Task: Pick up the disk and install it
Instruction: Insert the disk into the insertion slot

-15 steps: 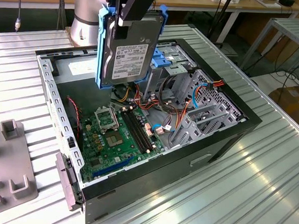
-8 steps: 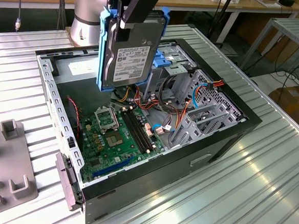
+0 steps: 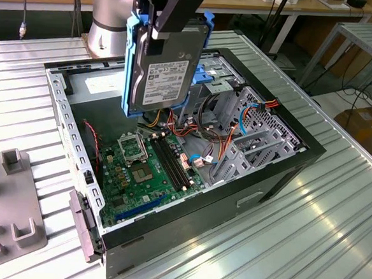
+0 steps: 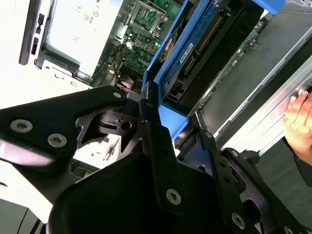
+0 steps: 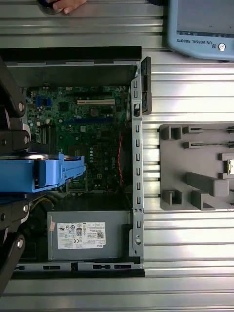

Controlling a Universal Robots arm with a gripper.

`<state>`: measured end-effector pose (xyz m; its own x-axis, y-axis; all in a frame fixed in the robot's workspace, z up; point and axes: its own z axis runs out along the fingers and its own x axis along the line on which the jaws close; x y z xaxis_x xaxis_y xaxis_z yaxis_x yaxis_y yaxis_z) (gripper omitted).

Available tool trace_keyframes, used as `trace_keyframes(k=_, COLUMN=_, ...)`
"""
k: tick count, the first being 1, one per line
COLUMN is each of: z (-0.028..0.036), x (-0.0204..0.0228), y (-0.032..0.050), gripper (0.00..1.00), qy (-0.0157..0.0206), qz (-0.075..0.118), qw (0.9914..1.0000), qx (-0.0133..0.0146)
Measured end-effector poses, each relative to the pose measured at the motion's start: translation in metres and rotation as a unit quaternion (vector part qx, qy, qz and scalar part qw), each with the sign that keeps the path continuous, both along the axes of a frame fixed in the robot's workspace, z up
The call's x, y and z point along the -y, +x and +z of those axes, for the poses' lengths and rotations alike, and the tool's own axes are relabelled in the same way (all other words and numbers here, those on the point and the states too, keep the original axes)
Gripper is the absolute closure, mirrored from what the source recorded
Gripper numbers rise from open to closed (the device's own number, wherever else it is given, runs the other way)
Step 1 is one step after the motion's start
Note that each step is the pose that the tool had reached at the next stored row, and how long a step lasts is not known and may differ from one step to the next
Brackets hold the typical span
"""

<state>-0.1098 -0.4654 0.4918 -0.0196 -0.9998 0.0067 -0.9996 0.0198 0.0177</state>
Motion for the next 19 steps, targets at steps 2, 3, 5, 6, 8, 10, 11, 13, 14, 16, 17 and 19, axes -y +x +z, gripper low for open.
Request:
trace_keyframes(k=2, z=0.0, x=0.0004, y=0.0, gripper=0.63, qy=0.0, qz=0.0, qw=1.0, qx=0.0)
trace_keyframes(k=3, z=0.0, x=0.0005, y=0.0001, gripper=0.63, qy=0.0, qz=0.0, qw=1.0, qx=0.0)
trace_keyframes(k=5, z=0.0, x=0.0006, y=0.0001, gripper=0.63, qy=0.0, qz=0.0, qw=1.0, qx=0.0)
trace_keyframes(k=6, z=0.0, x=0.0006, y=0.0001, gripper=0.63, qy=0.0, qz=0.0, qw=1.0, qx=0.0)
trace_keyframes(k=8, z=0.0, x=0.0006, y=0.0001, gripper=0.63, qy=0.0, qz=0.0, qw=1.0, qx=0.0)
trace_keyframes(k=10, z=0.0, x=0.0009, y=0.0007, gripper=0.63, qy=0.0, qz=0.0, qw=1.0, qx=0.0)
trace_keyframes(k=11, z=0.0, x=0.0012, y=0.0017, gripper=0.63, qy=-0.0001, qz=0.0, qw=1.0, qx=0.0)
trace_keyframes(k=13, z=0.0, x=0.0016, y=0.0064, gripper=0.63, qy=0.0, qz=0.0, qw=1.0, qx=0.0)
trace_keyframes(k=14, z=0.0, x=0.0018, y=0.0098, gripper=0.63, qy=0.0, qz=0.0, qw=1.0, qx=0.0)
trace_keyframes(k=16, z=-0.0001, x=0.0024, y=0.0167, gripper=0.63, qy=0.0, qz=0.0, qw=1.0, qx=0.0)
trace_keyframes(k=17, z=-0.0001, x=0.0029, y=0.0208, gripper=0.63, qy=0.0, qz=0.0, qw=1.0, qx=0.0)
trace_keyframes(k=19, z=-0.0002, x=0.0048, y=0.0271, gripper=0.63, qy=0.0, qz=0.0, qw=1.0, qx=0.0)
